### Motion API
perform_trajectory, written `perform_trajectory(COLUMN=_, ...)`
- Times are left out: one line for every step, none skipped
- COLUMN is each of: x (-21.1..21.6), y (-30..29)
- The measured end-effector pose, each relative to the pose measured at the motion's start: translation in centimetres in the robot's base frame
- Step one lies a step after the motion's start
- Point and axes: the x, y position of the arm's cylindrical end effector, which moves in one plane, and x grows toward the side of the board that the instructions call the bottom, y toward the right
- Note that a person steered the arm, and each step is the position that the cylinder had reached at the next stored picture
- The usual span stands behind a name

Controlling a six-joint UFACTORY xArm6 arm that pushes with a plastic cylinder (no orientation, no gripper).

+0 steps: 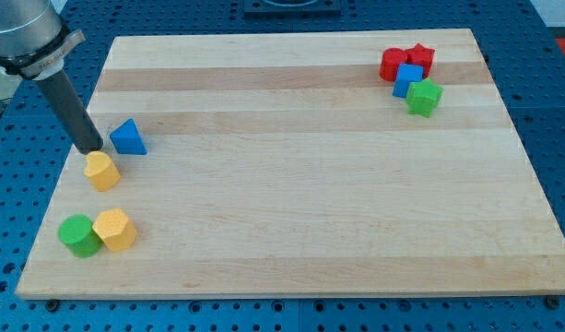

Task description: Place the yellow heart towards the top of the green circle

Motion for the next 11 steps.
perform_trajectory(x=0.0, y=0.5)
perform_trajectory(x=0.0, y=1.2)
perform_trajectory(x=0.1, y=1.3)
perform_trajectory(x=1.1, y=1.3)
perform_trajectory(x=4.5, y=1.0)
perform_trajectory(x=4.5, y=1.0)
perform_trajectory(x=7.8, y=0.5)
perform_trajectory(x=7.9, y=0.5)
perform_trajectory(x=10.7, y=-1.4)
perform_trajectory(x=9.7, y=-1.0)
perform_trajectory(x=3.2, y=-0.2)
